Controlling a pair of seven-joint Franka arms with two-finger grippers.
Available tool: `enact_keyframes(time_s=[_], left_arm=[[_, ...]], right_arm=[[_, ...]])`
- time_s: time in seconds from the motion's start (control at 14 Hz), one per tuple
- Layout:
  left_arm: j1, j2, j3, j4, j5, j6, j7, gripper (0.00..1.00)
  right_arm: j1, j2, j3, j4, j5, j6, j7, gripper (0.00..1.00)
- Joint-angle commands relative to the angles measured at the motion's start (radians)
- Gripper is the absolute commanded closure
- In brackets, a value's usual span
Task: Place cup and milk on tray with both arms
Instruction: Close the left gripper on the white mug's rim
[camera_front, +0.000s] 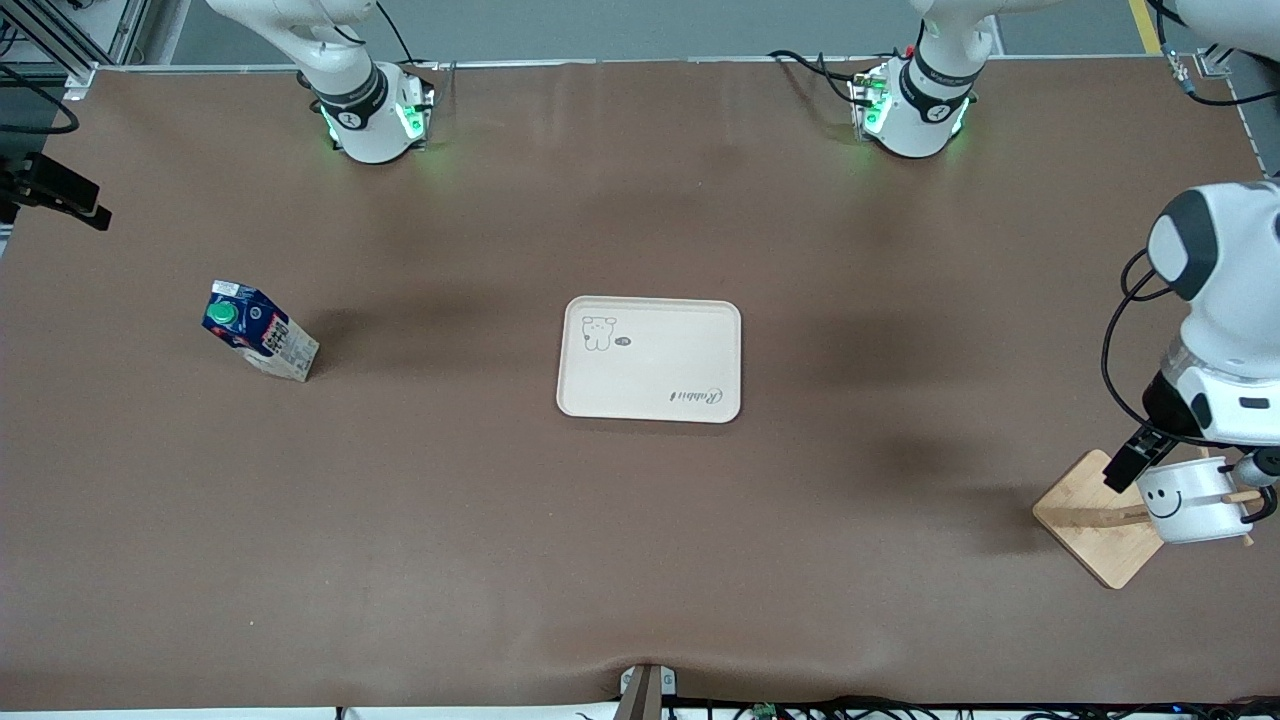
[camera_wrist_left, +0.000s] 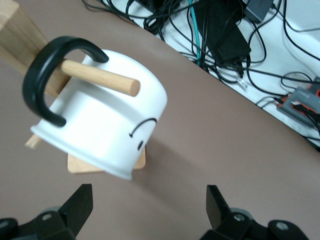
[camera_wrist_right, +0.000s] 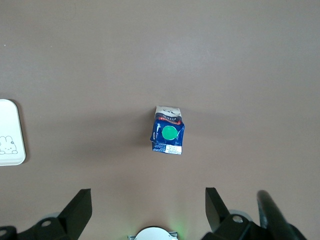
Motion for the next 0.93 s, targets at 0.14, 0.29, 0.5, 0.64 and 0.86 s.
enact_keyframes(time_s=[0.14, 0.29, 0.5, 0.64, 0.86], left_arm=[[0.022, -0.005, -0.001, -0.075, 0.220, 0.128, -0.126, 0.00], [0.022, 0.007, -0.001, -0.069, 0.354, 0.133, -0.200, 0.14], [0.022, 0.035, -0.003, -0.061, 0.515, 0.142, -0.345, 0.15], [0.025, 0.041, -0.004, -0.048, 0.567, 0.144, -0.371, 0.18], [0.024, 0.051, -0.004, -0.034, 0.569, 0.145, -0.371, 0.26]], right_arm=[[-0.007, 0.010, 0.003, 0.023, -0.002, -0.013, 0.011, 0.00], [-0.008, 0.010, 0.003, 0.023, -0.002, -0.012, 0.011, 0.00], [-0.008, 0.010, 0.003, 0.023, -0.002, -0.012, 0.011, 0.00], [-0.008, 0.010, 0.003, 0.023, -0.002, -0.013, 0.011, 0.00], [-0.010, 0.010, 0.003, 0.023, -0.002, -0.013, 0.011, 0.00]])
